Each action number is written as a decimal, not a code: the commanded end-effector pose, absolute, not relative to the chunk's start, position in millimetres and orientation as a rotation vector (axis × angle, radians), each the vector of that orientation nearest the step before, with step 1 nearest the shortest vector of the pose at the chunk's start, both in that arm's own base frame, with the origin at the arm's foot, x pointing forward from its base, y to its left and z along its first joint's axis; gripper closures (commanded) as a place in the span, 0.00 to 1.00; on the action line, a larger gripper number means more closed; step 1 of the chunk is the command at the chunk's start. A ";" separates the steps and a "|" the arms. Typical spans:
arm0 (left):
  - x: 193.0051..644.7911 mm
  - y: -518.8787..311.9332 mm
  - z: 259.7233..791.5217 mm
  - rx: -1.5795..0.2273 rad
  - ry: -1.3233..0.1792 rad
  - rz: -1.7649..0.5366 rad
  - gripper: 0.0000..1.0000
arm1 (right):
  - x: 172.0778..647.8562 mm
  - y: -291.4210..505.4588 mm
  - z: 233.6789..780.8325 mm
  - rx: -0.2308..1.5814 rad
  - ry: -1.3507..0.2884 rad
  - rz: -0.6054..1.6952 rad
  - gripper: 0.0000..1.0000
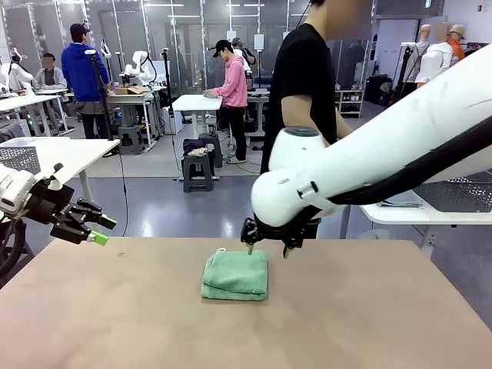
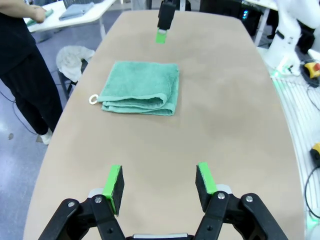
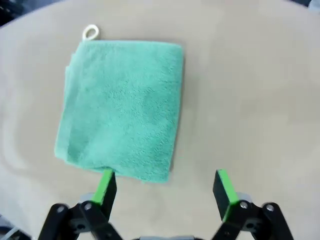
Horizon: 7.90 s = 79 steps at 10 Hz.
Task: Fold the towels and place them in the basket.
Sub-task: When a person lays out a Towel with hook on the table, fold it in half twice, then place the folded Towel with hook on the right side of the table.
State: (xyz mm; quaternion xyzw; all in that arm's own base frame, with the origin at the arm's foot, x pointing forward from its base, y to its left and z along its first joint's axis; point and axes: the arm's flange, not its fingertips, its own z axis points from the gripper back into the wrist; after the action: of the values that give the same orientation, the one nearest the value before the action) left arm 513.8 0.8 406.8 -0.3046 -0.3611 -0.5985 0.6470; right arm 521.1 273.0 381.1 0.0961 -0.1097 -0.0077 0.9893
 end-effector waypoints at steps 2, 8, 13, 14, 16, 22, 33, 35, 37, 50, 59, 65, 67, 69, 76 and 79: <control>512.2 1.3 407.3 -0.688 -0.829 -1.371 0.27 | 515.5 248.9 377.5 0.296 -0.175 -0.009 0.03; 512.2 1.3 407.3 -0.688 -0.829 -1.371 0.27 | 518.9 250.4 376.3 0.275 -0.172 -0.035 0.03; 512.2 1.3 407.3 -0.688 -0.829 -1.371 0.27 | 518.9 250.4 376.3 0.275 -0.172 -0.035 0.03; 512.2 1.3 407.3 -0.688 -0.829 -1.371 0.27 | 518.9 250.4 376.3 0.275 -0.172 -0.035 0.03; 512.2 1.3 407.3 -0.688 -0.829 -1.371 0.27 | 518.9 250.4 376.3 0.275 -0.172 -0.035 0.03; 512.2 1.3 407.3 -0.688 -0.829 -1.371 0.27 | 544.7 278.7 357.4 0.223 -0.139 -0.137 0.02; 512.2 1.3 407.3 -0.688 -0.829 -1.371 0.27 | 579.2 292.1 292.4 0.221 -0.108 -0.176 0.02; 512.2 1.3 407.3 -0.688 -0.829 -1.371 0.27 | 579.9 293.3 290.9 0.224 -0.133 -0.154 0.22; 512.2 1.3 407.3 -0.688 -0.829 -1.371 0.27 | 579.5 294.1 291.4 0.224 -0.147 -0.150 0.22; 512.2 1.3 407.3 -0.688 -0.829 -1.371 0.27 | 578.1 289.7 306.7 0.199 -0.138 -0.094 1.00; 512.2 1.3 407.3 -0.688 -0.829 -1.371 0.27 | 568.5 256.5 308.3 0.154 -0.170 -0.040 0.95; 512.2 1.3 407.3 -0.688 -0.829 -1.371 0.27 | 567.8 53.2 289.3 0.042 -0.239 -0.052 0.95; 512.2 1.3 407.3 -0.688 -0.829 -1.371 0.27 | 587.2 -5.0 281.8 0.015 -0.267 -0.089 0.95; 512.2 1.3 407.3 -0.688 -0.829 -1.371 0.27 | 596.8 -51.9 288.4 0.010 -0.283 -0.082 0.95; 512.2 1.3 407.3 -0.688 -0.829 -1.371 0.27 | 603.8 -103.8 302.8 -0.011 -0.322 -0.063 0.70; 512.2 1.3 407.3 -0.688 -0.829 -1.371 0.27 | 590.6 -107.1 323.7 -0.030 -0.363 -0.064 0.35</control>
State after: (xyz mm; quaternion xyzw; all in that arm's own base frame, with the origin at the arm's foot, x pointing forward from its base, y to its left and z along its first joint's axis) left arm 513.7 0.9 406.7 -0.3046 -0.3611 -0.5984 0.6471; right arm 602.5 -101.3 313.5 -0.0156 -0.1643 -0.0434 0.9853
